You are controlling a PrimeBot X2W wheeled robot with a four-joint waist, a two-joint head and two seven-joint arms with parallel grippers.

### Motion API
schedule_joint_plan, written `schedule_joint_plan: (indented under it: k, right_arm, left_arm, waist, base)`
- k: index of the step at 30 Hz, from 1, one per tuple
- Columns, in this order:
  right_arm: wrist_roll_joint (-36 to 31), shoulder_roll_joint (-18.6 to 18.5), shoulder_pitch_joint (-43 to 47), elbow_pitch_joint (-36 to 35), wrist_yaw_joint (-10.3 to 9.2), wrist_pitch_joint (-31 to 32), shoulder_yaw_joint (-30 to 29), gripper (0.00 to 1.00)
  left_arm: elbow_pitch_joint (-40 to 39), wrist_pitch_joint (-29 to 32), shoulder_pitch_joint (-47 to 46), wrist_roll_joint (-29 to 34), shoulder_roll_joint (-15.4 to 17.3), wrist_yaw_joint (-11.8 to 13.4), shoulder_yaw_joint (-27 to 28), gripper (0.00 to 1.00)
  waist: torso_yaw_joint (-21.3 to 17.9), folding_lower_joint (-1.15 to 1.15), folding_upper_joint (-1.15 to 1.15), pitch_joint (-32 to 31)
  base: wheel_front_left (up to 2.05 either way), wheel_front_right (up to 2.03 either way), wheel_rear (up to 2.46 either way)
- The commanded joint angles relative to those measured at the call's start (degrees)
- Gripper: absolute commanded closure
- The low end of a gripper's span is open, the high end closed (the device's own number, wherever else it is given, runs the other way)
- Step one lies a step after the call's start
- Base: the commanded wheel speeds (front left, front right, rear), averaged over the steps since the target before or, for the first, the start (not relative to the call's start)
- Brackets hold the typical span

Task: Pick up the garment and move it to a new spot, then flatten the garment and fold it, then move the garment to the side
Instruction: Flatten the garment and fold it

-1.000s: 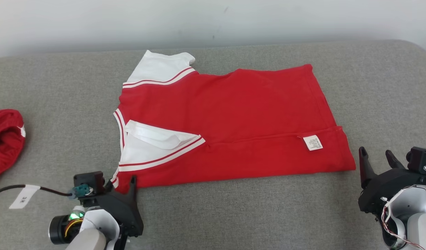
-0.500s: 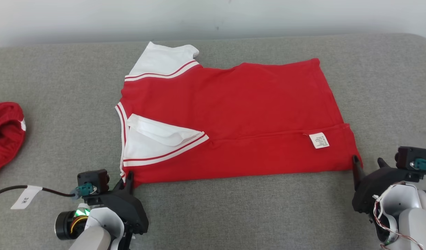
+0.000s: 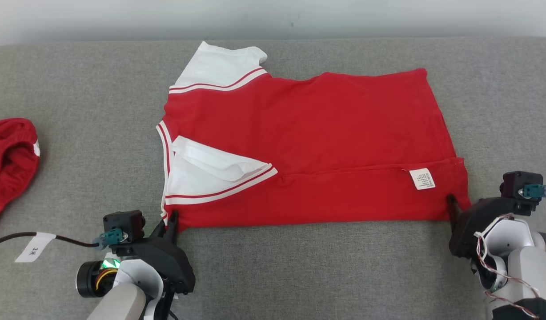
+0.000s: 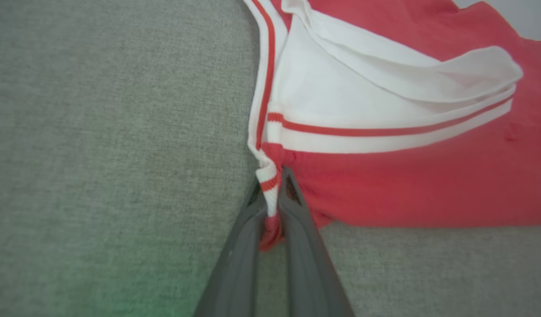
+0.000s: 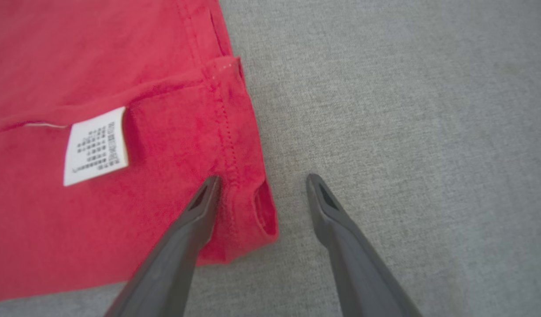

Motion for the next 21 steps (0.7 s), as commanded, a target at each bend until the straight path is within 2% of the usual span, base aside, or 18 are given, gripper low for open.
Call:
schedule_joint_plan:
  k: [1, 2, 4, 12, 21]
  right_arm:
    - [-0.6, 0.5, 0.2, 1.6, 0.06, 1.3, 0.3, 0.16]
    - [-0.5, 0.6, 0.0, 1.9, 0.06, 1.8, 0.4, 0.52]
    - [-0.3, 0.7, -0.1, 2.3, 0.06, 2.4, 0.5, 1.0]
    - [0.7, 0.5, 2.7, 0.2, 0.06, 2.1, 0.1, 1.0]
    - [2.9, 0.7, 8.4, -8.8, 0.06, 2.7, -0.1, 1.0]
  left_arm:
    - [1.2, 0.2, 0.1, -0.1, -0.1, 0.0, -0.3, 1.0]
    - [1.3, 0.1, 0.1, -0.1, -0.2, -0.1, -0.4, 1.0]
    - [1.6, 0.0, 0.2, -0.2, -0.3, -0.1, -0.5, 1.0]
    - [1.9, -1.1, 2.5, -1.2, 0.0, -0.7, -0.2, 1.0]
    - [-3.5, -1.8, 6.8, -2.1, 1.7, -0.5, 0.0, 1.0]
  waist:
    - [0.2, 0.0, 0.0, 0.2]
    - [0.3, 0.0, 0.0, 0.2]
    - [0.4, 0.0, 0.0, 0.1]
    - [-0.2, 0.0, 0.0, -2.7]
    - [-1.1, 0.0, 0.0, -7.0]
  base:
    - [0.0, 0.0, 0.0]
    - [0.0, 0.0, 0.0]
    - [0.0, 0.0, 0.0]
    - [0.0, 0.0, 0.0]
    - [0.0, 0.0, 0.0]
